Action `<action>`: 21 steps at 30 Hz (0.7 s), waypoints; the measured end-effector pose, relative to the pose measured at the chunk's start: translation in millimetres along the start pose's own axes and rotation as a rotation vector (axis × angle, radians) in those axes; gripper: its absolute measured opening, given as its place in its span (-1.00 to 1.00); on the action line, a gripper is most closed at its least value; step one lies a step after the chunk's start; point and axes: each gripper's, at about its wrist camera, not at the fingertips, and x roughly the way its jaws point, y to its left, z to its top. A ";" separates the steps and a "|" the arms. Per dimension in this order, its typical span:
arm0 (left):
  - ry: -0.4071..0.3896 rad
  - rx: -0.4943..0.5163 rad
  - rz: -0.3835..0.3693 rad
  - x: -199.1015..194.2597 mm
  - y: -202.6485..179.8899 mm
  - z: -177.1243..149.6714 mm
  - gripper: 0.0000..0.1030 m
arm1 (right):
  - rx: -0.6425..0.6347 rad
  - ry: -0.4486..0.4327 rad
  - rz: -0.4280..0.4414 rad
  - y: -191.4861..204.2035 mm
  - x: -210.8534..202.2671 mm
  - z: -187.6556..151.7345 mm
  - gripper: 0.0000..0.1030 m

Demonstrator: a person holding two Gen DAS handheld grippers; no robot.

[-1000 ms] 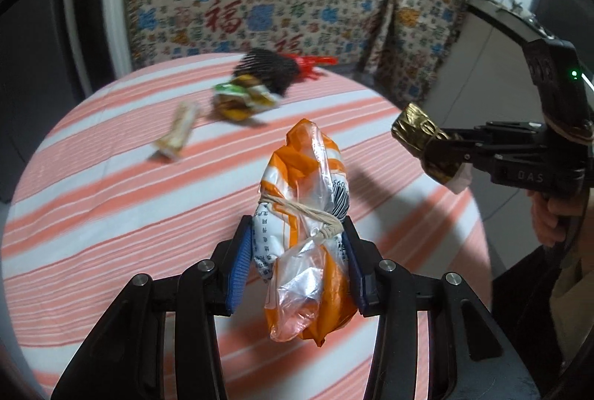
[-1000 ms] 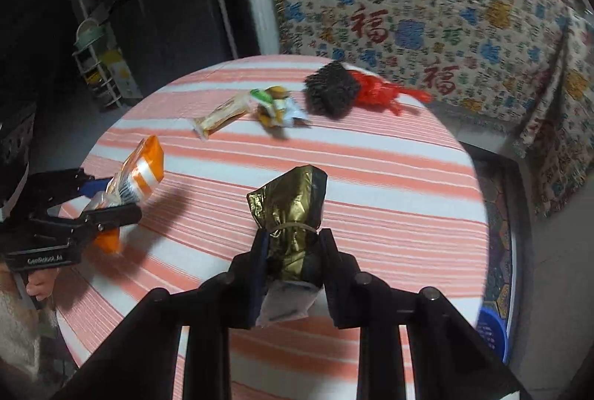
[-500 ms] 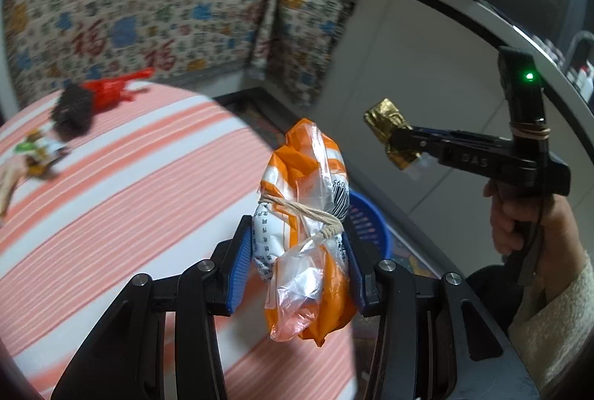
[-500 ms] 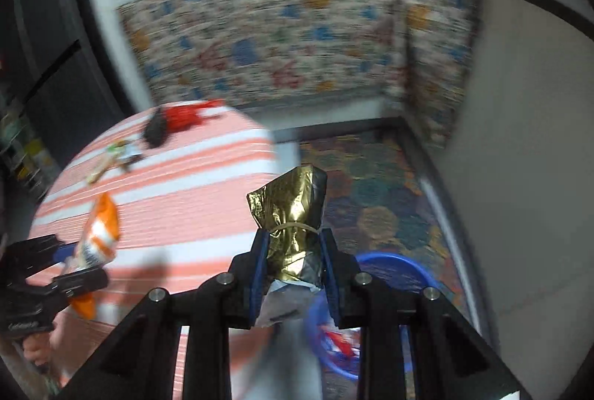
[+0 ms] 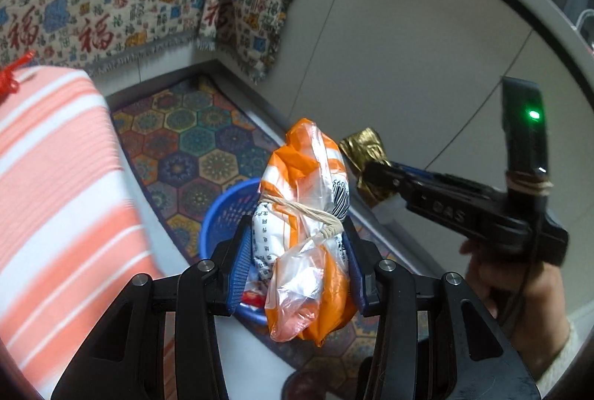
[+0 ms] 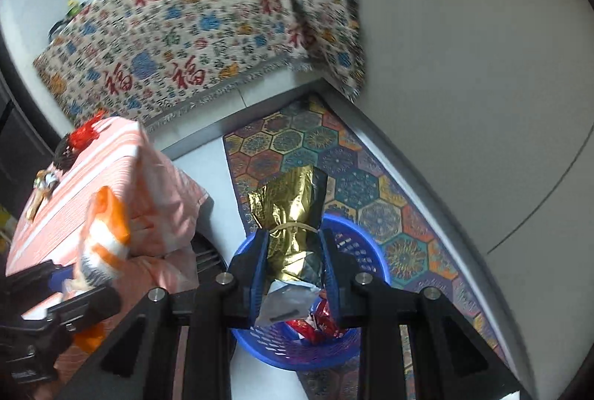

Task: Collect trash
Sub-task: 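Carry the orange bag and gold foil over the wastebasket and open both tools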

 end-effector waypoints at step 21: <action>0.078 -0.043 0.043 76.4 6.0 -0.6 0.34 | 0.039 0.038 0.043 -37.4 39.7 -5.3 -0.21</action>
